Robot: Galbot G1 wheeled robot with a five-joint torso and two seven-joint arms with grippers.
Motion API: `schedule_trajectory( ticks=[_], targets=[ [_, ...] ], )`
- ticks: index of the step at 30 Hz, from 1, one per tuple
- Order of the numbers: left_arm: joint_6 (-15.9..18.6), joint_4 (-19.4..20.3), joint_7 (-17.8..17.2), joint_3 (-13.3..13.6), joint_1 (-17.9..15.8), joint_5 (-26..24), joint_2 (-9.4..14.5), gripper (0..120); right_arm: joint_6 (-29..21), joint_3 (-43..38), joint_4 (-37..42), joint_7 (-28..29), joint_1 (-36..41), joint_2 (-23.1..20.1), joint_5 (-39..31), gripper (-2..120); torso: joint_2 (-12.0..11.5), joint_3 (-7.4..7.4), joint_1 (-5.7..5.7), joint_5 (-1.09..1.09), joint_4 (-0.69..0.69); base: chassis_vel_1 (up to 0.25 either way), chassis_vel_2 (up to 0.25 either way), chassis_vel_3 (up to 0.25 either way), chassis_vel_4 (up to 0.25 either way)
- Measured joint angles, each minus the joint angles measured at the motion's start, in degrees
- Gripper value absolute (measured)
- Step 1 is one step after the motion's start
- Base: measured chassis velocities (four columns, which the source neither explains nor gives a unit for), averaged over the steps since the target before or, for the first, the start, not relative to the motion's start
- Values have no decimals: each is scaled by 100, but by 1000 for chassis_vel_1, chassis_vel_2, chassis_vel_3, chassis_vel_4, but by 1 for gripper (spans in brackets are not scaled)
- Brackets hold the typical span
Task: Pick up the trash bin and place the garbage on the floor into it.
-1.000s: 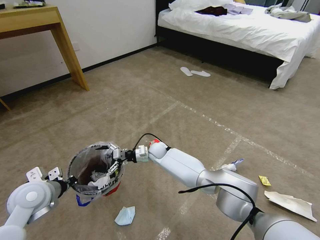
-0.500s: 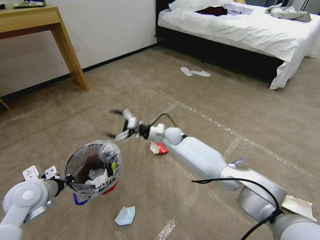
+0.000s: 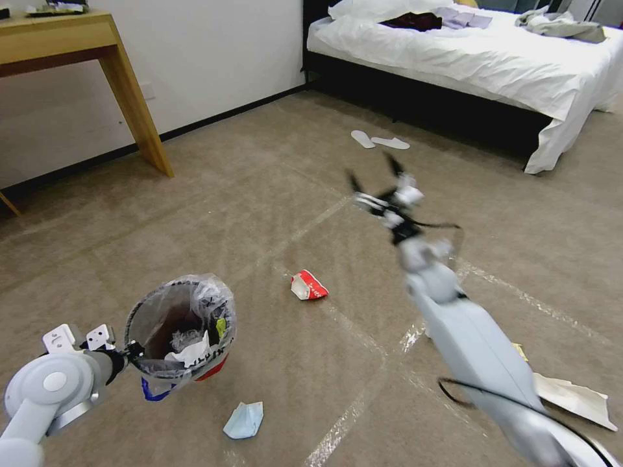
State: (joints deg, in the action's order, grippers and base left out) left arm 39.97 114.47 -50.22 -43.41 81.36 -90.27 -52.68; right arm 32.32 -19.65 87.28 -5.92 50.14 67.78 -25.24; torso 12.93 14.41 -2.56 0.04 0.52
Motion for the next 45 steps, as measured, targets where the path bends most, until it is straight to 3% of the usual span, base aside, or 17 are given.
schedule_trajectory(
  ticks=[8,9,11,18,30,45],
  targets=[
    [2,0,26,-11,28,27,-51,1,8,-1147,654,275,1021,333,399,100,0,-1,0,-2,-2,0,0,0,0],
    [5,-1,52,-14,41,55,-87,1,30,-1751,955,198,1621,566,534,100,0,-1,0,-2,-1,0,0,0,0],
    [13,17,71,-9,39,66,-125,1,256,-2213,1108,170,2138,765,751,100,0,-1,0,-1,1,0,0,0,0],
    [41,70,249,61,28,220,-166,1,630,-2901,1356,551,2779,1149,1385,100,0,0,1,-2,-1,0,0,0,0],
    [70,45,401,100,-43,254,-53,1,1181,-3191,1359,366,3204,1948,2005,100,0,0,0,-3,-2,0,0,0,0],
    [76,96,410,146,-39,256,-54,1,1401,-3196,1187,337,3168,2104,2130,100,-1,0,-1,-3,-1,0,0,0,0]
  ],
)
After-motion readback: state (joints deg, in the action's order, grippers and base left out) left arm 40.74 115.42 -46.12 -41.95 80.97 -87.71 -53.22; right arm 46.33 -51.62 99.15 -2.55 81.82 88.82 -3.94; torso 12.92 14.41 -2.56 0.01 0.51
